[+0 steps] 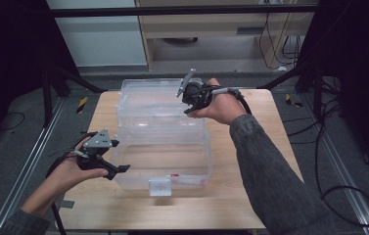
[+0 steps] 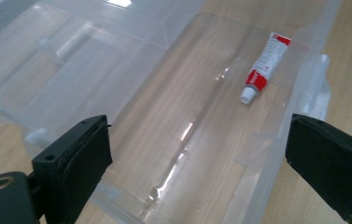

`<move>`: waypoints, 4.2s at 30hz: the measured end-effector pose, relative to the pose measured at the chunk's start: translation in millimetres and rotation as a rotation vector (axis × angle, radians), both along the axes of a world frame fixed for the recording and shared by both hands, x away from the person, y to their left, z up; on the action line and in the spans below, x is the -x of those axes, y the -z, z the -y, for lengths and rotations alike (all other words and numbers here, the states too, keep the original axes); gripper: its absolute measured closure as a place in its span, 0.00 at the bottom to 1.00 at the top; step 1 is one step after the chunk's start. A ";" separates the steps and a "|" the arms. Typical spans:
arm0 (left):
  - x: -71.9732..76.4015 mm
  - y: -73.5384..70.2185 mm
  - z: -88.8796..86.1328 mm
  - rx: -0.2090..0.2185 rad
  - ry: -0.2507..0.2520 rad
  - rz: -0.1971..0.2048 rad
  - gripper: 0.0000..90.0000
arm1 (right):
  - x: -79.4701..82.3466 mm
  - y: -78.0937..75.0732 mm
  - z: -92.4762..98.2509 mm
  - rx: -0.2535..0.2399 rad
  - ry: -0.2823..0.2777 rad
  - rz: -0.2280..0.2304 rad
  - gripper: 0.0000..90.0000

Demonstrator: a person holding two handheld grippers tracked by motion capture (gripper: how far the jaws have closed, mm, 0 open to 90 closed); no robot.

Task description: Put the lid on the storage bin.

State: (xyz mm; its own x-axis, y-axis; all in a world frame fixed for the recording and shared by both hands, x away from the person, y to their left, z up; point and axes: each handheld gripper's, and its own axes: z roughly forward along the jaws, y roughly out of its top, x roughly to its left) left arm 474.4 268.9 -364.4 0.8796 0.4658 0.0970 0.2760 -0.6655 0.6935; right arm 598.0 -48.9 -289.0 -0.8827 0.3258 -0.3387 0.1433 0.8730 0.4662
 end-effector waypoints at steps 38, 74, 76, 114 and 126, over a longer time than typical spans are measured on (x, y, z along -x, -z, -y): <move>9.5 17.4 23.3 -0.242 0.198 -0.121 0.49 | -12.3 11.2 -26.3 0.264 -0.164 -0.043 0.90; 6.1 39.5 36.5 -0.330 0.243 -0.181 0.90 | -9.6 12.2 -28.6 0.246 -0.172 -0.031 0.92; 6.9 39.7 36.0 -0.325 0.234 -0.176 0.89 | -9.1 11.5 -29.0 0.243 -0.182 -0.031 0.93; 12.4 44.1 34.7 -0.296 0.154 -0.137 0.87 | 69.1 2.0 -28.9 0.243 -0.233 0.052 0.94; 9.7 45.5 36.2 -0.286 0.128 -0.117 0.86 | 57.1 2.2 -29.3 0.216 -0.211 0.035 0.94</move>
